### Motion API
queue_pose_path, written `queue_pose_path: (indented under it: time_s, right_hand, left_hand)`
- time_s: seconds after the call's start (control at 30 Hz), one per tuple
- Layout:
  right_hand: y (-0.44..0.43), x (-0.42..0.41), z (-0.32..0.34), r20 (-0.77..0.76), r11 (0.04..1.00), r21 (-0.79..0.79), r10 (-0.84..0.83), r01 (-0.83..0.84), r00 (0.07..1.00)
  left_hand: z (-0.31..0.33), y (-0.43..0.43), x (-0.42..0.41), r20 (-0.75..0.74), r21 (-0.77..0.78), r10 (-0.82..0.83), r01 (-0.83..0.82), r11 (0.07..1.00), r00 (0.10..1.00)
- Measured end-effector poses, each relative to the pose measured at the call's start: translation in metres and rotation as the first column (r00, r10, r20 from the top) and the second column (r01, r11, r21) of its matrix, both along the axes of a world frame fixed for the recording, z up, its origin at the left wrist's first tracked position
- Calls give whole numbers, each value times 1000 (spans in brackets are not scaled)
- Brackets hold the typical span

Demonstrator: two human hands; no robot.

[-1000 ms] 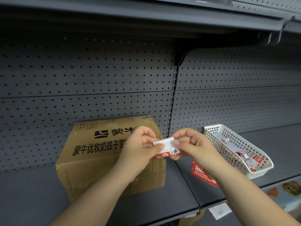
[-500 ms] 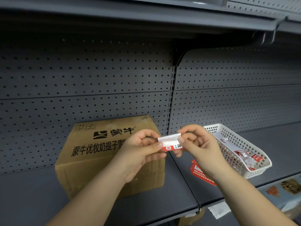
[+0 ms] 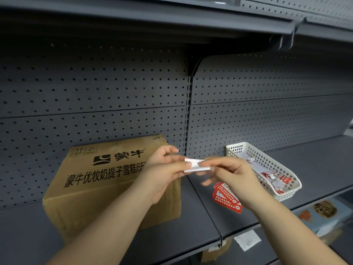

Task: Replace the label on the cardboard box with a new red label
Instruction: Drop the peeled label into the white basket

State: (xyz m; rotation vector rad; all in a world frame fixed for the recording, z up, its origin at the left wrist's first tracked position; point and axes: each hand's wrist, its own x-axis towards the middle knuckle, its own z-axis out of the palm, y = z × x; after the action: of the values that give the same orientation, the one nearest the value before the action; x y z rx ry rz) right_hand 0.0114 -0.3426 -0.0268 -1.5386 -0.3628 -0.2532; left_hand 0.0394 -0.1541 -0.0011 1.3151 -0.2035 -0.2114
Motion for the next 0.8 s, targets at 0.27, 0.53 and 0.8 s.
queue_pose_path:
  time_s: [0.27,0.53,0.8]
  right_hand:
    - [-35,-7,15,-156,995,-4,-100,101,983]
    - [-75,-10,8,-294,981,-85,-191,173,936]
    - [-189,32,5,289,269,-647,-780,714,556]
  left_hand:
    - [-3,-26,2,99,42,3,-8,999,995]
    - [-16,-55,-6,148,182,-147,119,976,978]
    - [-13,-63,10,68,202,-195,178,963,979]
